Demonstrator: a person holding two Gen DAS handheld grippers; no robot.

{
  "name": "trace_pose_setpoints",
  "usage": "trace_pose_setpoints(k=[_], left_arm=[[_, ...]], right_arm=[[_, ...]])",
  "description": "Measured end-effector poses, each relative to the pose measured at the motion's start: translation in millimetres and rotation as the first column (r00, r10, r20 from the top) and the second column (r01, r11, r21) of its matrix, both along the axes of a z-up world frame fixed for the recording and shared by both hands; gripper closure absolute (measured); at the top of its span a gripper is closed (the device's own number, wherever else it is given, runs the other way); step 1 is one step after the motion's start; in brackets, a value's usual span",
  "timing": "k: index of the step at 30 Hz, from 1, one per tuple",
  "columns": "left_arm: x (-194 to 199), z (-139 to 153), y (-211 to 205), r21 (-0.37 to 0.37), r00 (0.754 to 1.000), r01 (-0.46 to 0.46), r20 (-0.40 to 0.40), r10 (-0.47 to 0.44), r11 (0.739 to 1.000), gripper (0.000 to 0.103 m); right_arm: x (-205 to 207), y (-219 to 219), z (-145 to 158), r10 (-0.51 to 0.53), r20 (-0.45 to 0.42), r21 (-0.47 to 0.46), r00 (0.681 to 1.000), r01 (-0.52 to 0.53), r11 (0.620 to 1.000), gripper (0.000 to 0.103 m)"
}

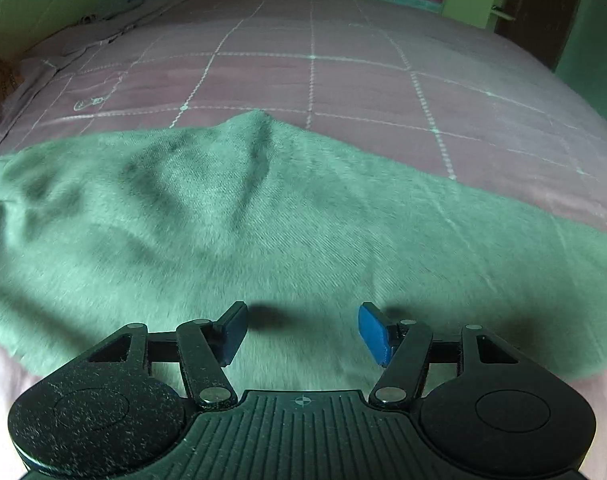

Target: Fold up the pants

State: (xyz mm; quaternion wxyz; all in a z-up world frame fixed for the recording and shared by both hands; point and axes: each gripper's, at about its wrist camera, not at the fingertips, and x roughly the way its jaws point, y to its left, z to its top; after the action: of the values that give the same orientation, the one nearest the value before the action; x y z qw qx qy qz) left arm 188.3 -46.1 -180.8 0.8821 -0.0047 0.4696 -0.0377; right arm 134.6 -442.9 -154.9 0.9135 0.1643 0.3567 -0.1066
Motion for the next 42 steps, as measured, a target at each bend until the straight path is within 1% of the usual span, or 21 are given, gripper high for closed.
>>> trace_pose_setpoints(k=[4,8,10,11,13,16,17,18,20,23,25,27,29,30,32,33,35,37,39,41,42], left_arm=[[25.1,-15.5,0.7,0.039,1.0,-0.014,0.005,0.014,0.999,0.041],[53.0,-19.9,8.8,0.109,0.999,-0.042,0.038,0.038,0.993,0.041],[71.1,-20.4,29.4,0.152,0.994,-0.098,0.053,0.091,0.984,0.041],[79.9,-21.2,45.6,0.173,0.99,-0.136,0.057,0.128,0.975,0.041],[94.3,-21.8,89.8,0.165,0.977,-0.214,0.047,0.209,0.963,0.041],[97.5,-20.9,150.8,0.16,0.945,-0.327,0.045,0.324,0.931,0.041],[95.5,-19.7,162.0,0.161,0.934,-0.356,0.042,0.354,0.921,0.041],[92.4,-17.3,167.3,0.135,0.931,-0.366,0.036,0.364,0.921,0.041],[87.9,-12.5,157.2,0.092,0.941,-0.339,0.042,0.336,0.936,0.041],[93.2,-4.6,106.2,0.04,0.978,-0.203,0.058,0.201,0.978,0.041],[103.3,-8.4,69.8,0.011,0.992,-0.118,0.045,0.117,0.993,0.041],[121.0,-22.2,48.4,0.049,0.995,-0.098,0.009,0.098,0.994,0.041],[138.0,-30.1,46.7,0.097,0.991,-0.135,0.026,0.134,0.986,0.037],[147.7,-31.2,52.4,0.094,0.987,-0.16,0.018,0.159,0.983,0.032],[159.1,-30.1,65.1,0.07,0.986,-0.164,-0.003,0.164,0.984,0.028],[158.4,-28.7,68.3,0.091,0.987,-0.159,0.004,0.159,0.983,0.027],[151.1,-27.1,77.0,0.147,0.975,-0.222,0.025,0.22,0.964,0.027],[132.7,-26.6,95.0,0.124,0.949,-0.315,0.028,0.314,0.941,0.027],[106.4,-26.5,99.0,0.131,0.963,-0.269,0.034,0.267,0.954,0.027],[73.3,-23.2,90.9,0.172,0.976,-0.213,0.071,0.204,0.962,0.027],[55.5,-21.8,86.4,0.158,0.981,-0.187,0.074,0.177,0.97,0.027]], right_arm=[[43.1,85.0,-18.1,0.219,-0.04,0.017,0.975,-0.219,0.976,0.067],[83.0,153.5,-29.2,0.343,-0.07,-0.039,0.937,-0.347,0.937,0.067],[96.9,166.9,-36.5,0.342,-0.107,-0.085,0.933,-0.352,0.932,0.067],[102.3,168.3,-41.9,0.332,-0.132,-0.142,0.934,-0.349,0.926,0.067],[101.9,154.8,-47.6,0.296,-0.15,-0.218,0.943,-0.324,0.921,0.068],[99.3,120.2,-48.1,0.209,-0.16,-0.258,0.965,-0.245,0.934,0.068],[97.8,107.3,-45.9,0.18,-0.161,-0.251,0.97,-0.217,0.943,0.069],[97.0,101.7,-44.6,0.164,-0.162,-0.24,0.973,-0.2,0.95,0.069],[97.9,107.1,-36.7,0.174,-0.146,-0.221,0.974,-0.203,0.954,0.067],[111.0,144.6,-31.9,0.254,-0.104,-0.188,0.962,-0.27,0.944,0.069],[123.1,175.0,-32.4,0.315,-0.102,-0.193,0.943,-0.33,0.924,0.068],[133.1,200.3,-33.7,0.356,-0.111,-0.179,0.928,-0.371,0.911,0.068],[140.7,215.4,-38.8,0.376,-0.138,-0.196,0.916,-0.397,0.897,0.066],[144.6,217.5,-43.5,0.374,-0.171,-0.22,0.911,-0.406,0.887,0.066],[146.8,208.3,-49.6,0.36,-0.188,-0.29,0.914,-0.402,0.869,0.065],[147.5,198.4,-49.8,0.345,-0.191,-0.303,0.919,-0.389,0.87,0.064],[146.9,174.6,-48.9,0.311,-0.187,-0.284,0.932,-0.354,0.891,0.06],[145.0,149.6,-47.6,0.231,-0.187,-0.305,0.955,-0.28,0.91,0.059],[134.8,120.8,-39.1,0.169,-0.175,-0.253,0.97,-0.21,0.944,0.065],[112.3,110.0,-28.7,0.172,-0.143,-0.263,0.975,-0.205,0.943,0.066],[98.4,106.8,-24.2,0.193,-0.131,-0.258,0.972,-0.221,0.941,0.066]])
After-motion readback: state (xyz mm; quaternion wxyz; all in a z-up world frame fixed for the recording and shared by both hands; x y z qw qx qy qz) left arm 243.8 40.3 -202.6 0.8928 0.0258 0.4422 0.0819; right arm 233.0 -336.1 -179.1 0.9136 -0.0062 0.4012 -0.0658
